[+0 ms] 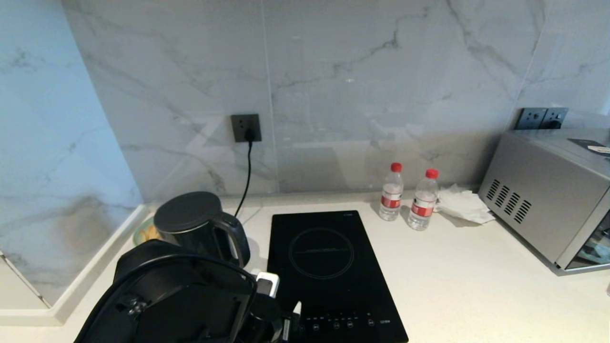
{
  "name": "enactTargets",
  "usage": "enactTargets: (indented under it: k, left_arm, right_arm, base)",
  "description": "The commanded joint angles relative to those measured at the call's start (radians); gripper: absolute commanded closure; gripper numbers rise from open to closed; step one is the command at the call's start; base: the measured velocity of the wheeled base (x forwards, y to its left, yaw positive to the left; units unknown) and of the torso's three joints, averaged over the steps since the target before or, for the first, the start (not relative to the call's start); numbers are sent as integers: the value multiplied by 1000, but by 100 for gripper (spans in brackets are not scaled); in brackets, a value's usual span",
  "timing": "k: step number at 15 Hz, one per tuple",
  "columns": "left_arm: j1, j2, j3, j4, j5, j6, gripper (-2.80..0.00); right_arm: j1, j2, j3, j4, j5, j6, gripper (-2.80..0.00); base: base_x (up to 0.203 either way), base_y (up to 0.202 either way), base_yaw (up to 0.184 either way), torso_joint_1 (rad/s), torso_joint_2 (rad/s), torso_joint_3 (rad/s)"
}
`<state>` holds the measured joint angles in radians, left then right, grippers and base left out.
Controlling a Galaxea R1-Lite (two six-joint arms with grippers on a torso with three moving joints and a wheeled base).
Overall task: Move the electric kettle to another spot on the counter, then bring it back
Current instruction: Finish boiling water
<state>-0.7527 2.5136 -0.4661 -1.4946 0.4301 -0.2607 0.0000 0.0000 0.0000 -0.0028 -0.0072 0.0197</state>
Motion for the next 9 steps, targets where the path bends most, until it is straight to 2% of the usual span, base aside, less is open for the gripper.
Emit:
enactTargets:
  k: [1,6,9]
  left_arm:
    - [24,-3,-53,2,11,-5,-280]
    - [35,7,-58,27,21,0,-280]
    - [75,3,-22,24,22,31,-280]
  right_arm:
    - [0,0,0,0,0,0,0]
    - [0,0,0,0,0,0,0]
    - [0,0,0,0,0,0,0]
  base:
    - [0,0,0,0,0,0]
    - [0,0,0,0,0,0]
    - [0,0,0,0,0,0]
